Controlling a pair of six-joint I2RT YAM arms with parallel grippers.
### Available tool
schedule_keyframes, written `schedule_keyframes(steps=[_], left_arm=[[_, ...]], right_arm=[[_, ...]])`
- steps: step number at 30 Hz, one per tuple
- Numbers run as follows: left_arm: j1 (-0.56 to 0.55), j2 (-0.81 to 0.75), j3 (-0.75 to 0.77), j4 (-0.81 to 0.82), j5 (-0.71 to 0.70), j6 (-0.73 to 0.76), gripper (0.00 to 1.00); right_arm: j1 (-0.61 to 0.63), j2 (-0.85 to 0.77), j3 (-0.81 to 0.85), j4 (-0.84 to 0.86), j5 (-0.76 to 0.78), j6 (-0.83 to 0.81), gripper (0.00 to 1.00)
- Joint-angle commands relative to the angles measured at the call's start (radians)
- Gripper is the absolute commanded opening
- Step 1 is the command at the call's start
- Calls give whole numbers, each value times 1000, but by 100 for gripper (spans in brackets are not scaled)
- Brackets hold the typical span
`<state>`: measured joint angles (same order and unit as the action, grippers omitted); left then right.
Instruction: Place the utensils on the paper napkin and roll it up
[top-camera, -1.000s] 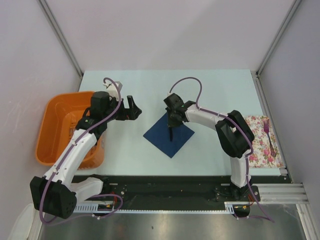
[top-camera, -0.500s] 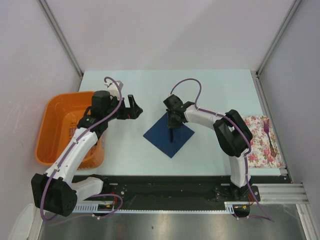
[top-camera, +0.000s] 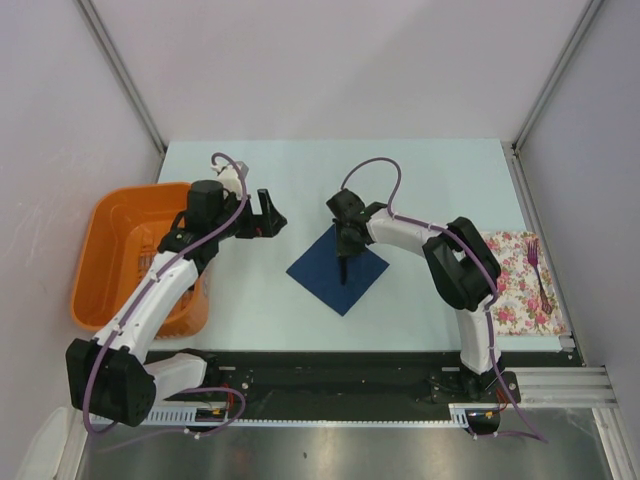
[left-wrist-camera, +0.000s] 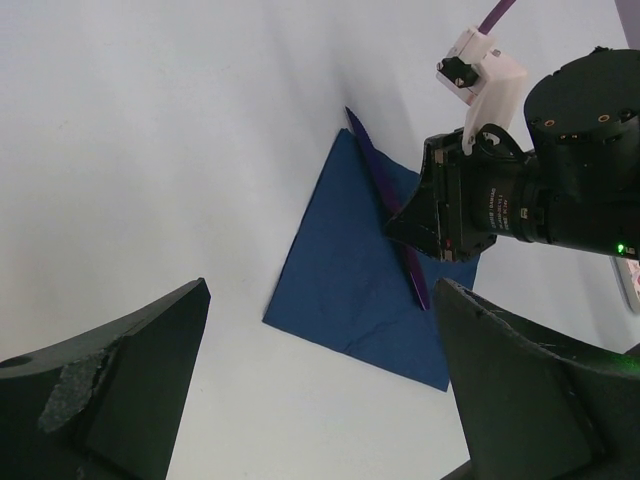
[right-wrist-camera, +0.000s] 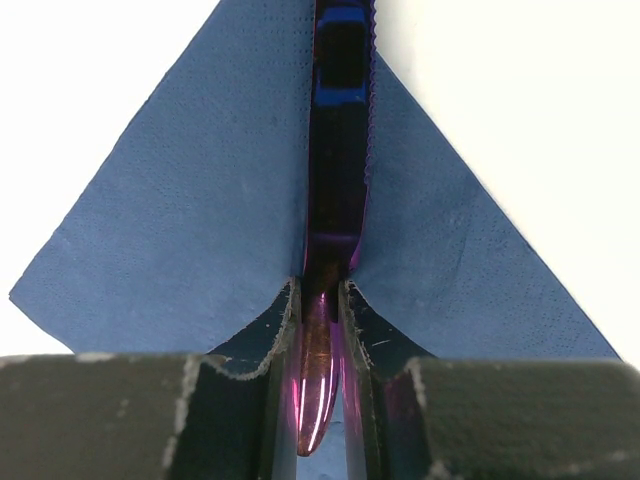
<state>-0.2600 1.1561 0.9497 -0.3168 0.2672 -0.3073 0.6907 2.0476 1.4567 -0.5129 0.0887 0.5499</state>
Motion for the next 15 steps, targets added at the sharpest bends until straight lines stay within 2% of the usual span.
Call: schedule_keyframes(steps=[1,4,7,15], left_arm=[[-5,1,17,27,17,-12,100],[-5,1,18,24,18,-12,100],[-5,1,20,24,20,-10,100],[-5,4,32,9,17,-3,100]], right_arm=[[-16,36,31,8,16,12,17],[-19,34,28,7,11,10,20],[-17,28,30,4,13,12,39],[-22,-4,53,-12,11,-4,40]])
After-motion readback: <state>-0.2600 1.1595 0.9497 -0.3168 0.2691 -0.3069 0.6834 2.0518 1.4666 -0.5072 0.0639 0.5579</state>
